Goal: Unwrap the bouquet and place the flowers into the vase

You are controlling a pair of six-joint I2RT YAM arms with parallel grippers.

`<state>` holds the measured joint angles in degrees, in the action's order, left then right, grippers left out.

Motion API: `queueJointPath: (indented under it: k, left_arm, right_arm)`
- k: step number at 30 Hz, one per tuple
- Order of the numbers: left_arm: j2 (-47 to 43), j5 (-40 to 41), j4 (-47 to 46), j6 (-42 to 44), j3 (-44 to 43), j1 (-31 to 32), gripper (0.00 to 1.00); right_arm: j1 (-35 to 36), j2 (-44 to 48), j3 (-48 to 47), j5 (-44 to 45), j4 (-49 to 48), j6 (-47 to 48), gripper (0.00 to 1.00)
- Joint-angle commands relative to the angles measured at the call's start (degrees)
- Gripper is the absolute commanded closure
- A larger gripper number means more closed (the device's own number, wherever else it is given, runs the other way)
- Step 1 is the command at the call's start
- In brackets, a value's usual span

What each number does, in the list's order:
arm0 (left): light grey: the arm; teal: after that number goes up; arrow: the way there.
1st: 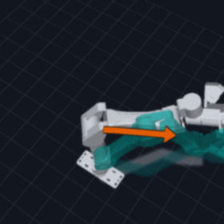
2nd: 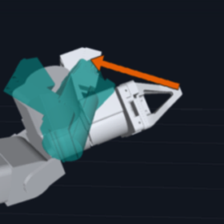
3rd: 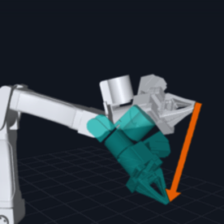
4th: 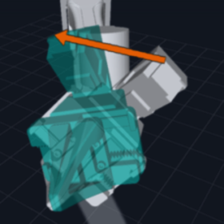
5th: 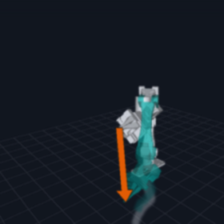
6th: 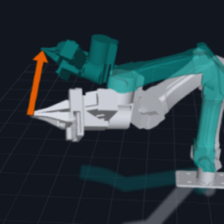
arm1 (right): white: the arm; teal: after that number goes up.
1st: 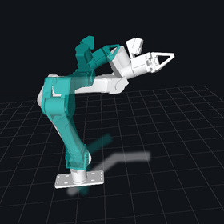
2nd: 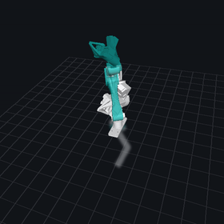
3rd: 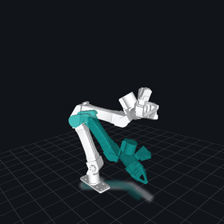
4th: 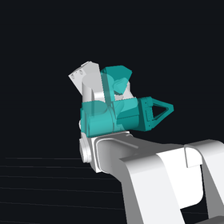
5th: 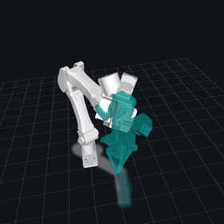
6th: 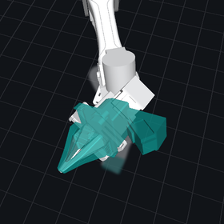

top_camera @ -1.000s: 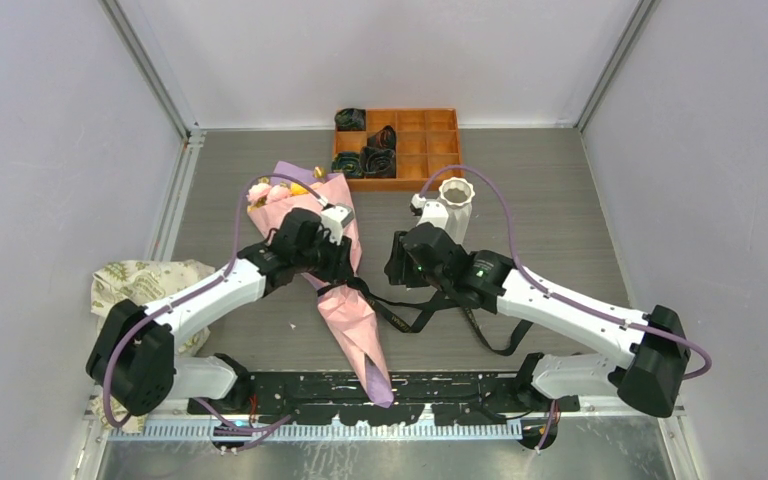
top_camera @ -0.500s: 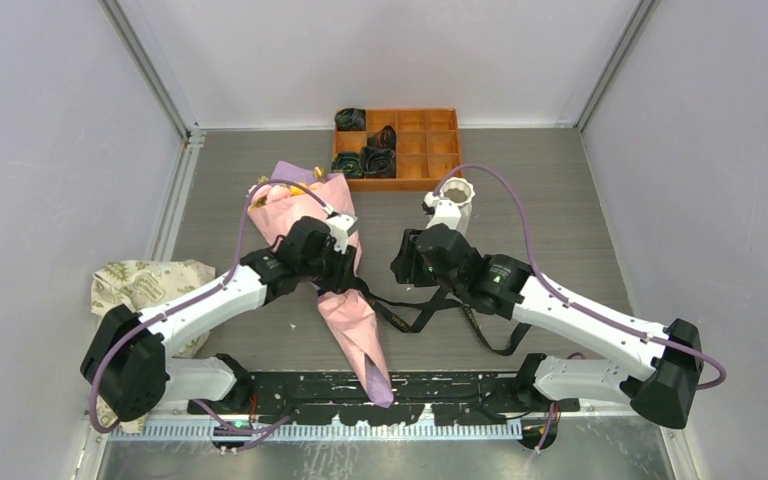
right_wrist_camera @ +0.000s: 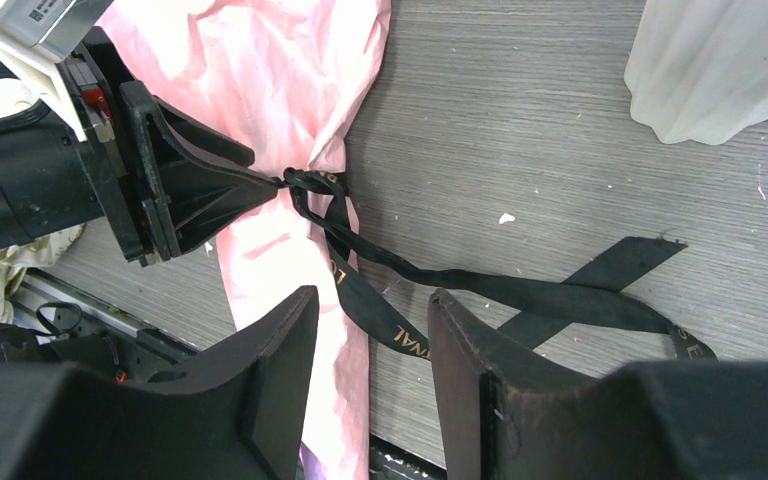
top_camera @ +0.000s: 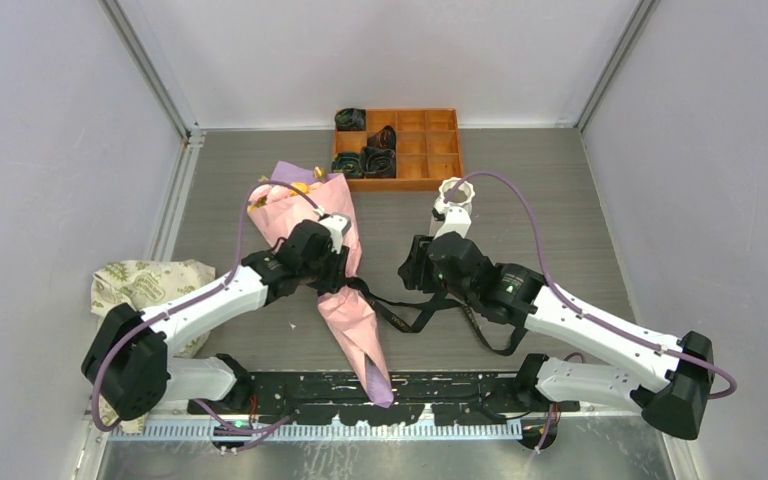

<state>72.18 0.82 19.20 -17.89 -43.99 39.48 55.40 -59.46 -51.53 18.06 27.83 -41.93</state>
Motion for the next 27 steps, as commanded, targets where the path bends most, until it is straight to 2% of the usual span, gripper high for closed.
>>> queueJointPath:
  k: [1, 10, 17, 21, 27]
  left_arm:
    - [0.40, 0.51, -0.65, -1.54, 0.84, 0.48, 0.64]
    - [-5.44, -1.91, -2.04, -4.76, 5.31, 1.82, 0.65]
    - [-0.17, -1.27, -3.22, -5.40, 4.67, 1.84, 0.68]
    - [1.51, 3.26, -4.41, -5.56, 3.91, 1.91, 0.69]
    - [-1.63, 6.67, -2.39, -5.92, 2.04, 2.03, 0.69]
  right_arm:
    - [0.24, 2.57, 0.19, 1.15, -2.12, 0.09, 0.50]
    - [0.22, 1.73, 0.75, 0.44, -2.84, -0.34, 0.50]
    - [0.23, 1.39, 0.46, 0.37, -2.80, -0.34, 0.50]
    - [0.26, 1.37, 0.72, 0.30, -2.62, -0.43, 0.50]
    - [0.24, 0.79, 0.65, -0.25, -2.86, -0.43, 0.50]
